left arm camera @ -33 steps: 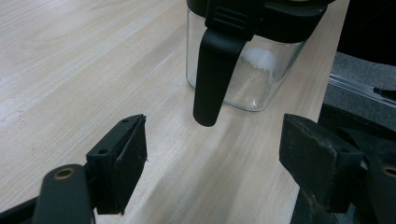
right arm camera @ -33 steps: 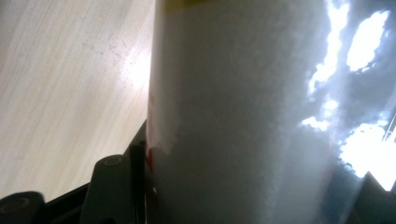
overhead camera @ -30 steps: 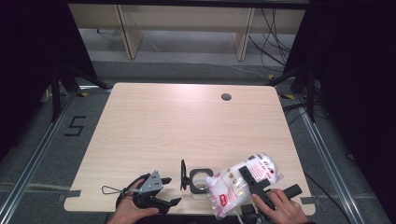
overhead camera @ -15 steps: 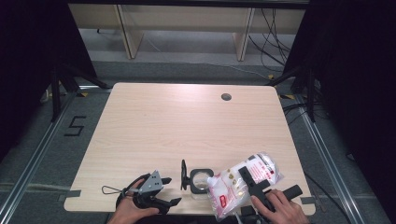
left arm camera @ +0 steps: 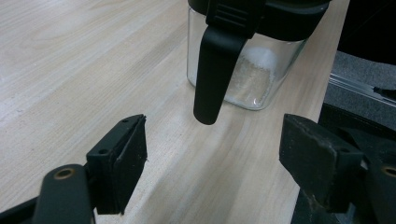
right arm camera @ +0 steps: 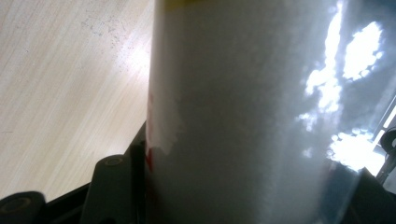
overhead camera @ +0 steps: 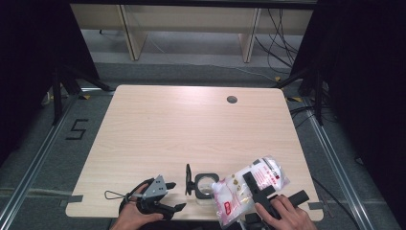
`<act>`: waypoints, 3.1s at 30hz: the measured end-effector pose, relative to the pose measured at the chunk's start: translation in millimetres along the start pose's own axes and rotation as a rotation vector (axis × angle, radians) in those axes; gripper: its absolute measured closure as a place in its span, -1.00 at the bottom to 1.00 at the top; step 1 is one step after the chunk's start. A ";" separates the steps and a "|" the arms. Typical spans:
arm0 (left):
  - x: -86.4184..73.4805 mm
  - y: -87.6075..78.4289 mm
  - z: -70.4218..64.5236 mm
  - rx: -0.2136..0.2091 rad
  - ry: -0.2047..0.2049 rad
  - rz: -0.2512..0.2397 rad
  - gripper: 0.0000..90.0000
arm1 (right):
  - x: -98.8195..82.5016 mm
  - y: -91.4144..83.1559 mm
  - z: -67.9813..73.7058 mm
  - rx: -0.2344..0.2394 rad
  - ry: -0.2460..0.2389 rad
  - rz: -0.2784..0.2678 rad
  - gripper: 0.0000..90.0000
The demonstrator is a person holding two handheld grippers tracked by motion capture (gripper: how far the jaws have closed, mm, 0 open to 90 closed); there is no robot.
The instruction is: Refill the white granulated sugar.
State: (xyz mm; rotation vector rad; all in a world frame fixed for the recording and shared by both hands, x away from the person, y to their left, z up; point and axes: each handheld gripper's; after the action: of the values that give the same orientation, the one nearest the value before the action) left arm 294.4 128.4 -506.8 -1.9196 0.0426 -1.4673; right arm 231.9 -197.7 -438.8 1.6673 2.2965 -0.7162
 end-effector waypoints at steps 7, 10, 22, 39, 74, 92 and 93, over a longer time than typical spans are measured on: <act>-0.1 0.1 0.2 -0.005 0.000 -0.002 -0.49 | -1.0 -0.7 -2.0 -0.010 -0.018 0.007 -0.02; 0.0 0.0 0.1 0.000 0.001 0.001 -0.49 | -1.8 -0.6 -1.4 -0.013 0.000 0.005 -0.02; 0.0 0.1 0.0 -0.001 0.000 0.000 -0.49 | -1.3 -1.2 -4.5 -0.017 -0.029 -0.009 -0.01; -0.1 0.1 0.1 -0.006 0.001 -0.001 -0.49 | -1.0 -0.8 -4.4 -0.007 -0.020 -0.012 -0.01; -0.1 -0.1 -0.2 0.000 0.002 0.001 -0.49 | -1.8 -3.2 -3.4 -0.010 -0.007 -0.001 0.00; -0.1 0.0 0.1 -0.004 0.005 0.000 -0.49 | -2.5 -3.0 -2.4 -0.006 0.011 -0.006 0.00; -0.1 0.0 0.0 -0.004 0.004 0.000 -0.49 | -2.4 -3.2 -2.3 -0.004 0.016 -0.003 0.00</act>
State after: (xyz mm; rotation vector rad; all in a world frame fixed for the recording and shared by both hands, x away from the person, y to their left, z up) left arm 294.4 128.4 -506.8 -1.9203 0.0472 -1.4724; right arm 229.9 -199.4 -434.9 1.6751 2.3101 -0.7008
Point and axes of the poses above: each handheld gripper's, and its own axes: y roughly forward along the jaws, x roughly out of its top, z roughly to its left, and after that the axes turned 1 degree about -z, right-handed
